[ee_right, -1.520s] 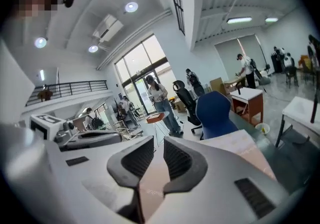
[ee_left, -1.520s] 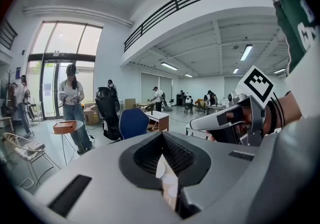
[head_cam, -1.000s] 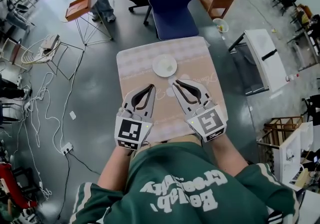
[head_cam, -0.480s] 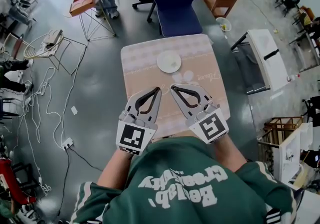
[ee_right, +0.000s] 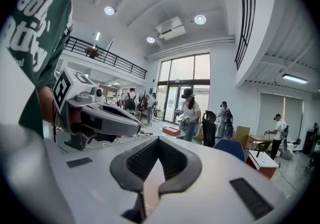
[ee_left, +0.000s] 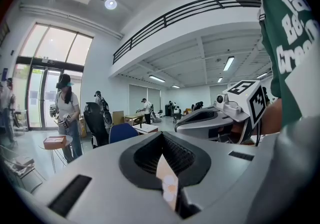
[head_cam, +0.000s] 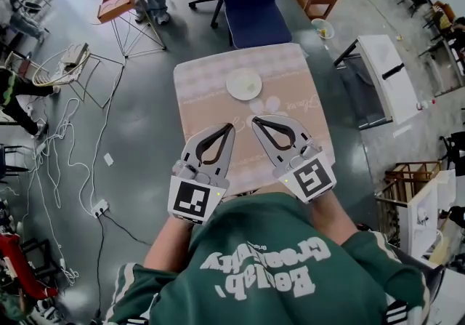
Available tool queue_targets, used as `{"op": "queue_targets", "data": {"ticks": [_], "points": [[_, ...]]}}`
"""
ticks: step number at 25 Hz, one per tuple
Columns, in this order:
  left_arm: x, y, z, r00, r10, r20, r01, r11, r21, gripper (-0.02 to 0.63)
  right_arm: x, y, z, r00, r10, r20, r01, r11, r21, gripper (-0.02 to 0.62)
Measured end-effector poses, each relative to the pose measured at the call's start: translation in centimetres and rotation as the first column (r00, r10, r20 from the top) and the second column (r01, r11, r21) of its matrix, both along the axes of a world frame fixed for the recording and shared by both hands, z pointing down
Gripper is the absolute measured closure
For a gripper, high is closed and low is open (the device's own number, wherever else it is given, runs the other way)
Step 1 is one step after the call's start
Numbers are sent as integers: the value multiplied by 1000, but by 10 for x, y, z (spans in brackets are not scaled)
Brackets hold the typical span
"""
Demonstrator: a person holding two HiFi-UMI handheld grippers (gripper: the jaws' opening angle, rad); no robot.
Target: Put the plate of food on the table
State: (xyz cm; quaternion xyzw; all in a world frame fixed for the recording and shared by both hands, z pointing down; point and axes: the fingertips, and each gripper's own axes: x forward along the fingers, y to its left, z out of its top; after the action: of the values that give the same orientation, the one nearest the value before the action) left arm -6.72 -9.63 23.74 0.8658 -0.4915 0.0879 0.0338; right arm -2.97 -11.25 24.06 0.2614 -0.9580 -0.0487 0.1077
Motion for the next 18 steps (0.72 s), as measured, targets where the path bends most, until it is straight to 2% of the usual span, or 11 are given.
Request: {"op": "queue_targets", "data": {"ticks": [18], "points": [[17, 4, 8, 999, 39, 16, -39, 999, -10, 597, 13, -2, 2, 998, 67, 12, -67, 998, 4, 581]]}}
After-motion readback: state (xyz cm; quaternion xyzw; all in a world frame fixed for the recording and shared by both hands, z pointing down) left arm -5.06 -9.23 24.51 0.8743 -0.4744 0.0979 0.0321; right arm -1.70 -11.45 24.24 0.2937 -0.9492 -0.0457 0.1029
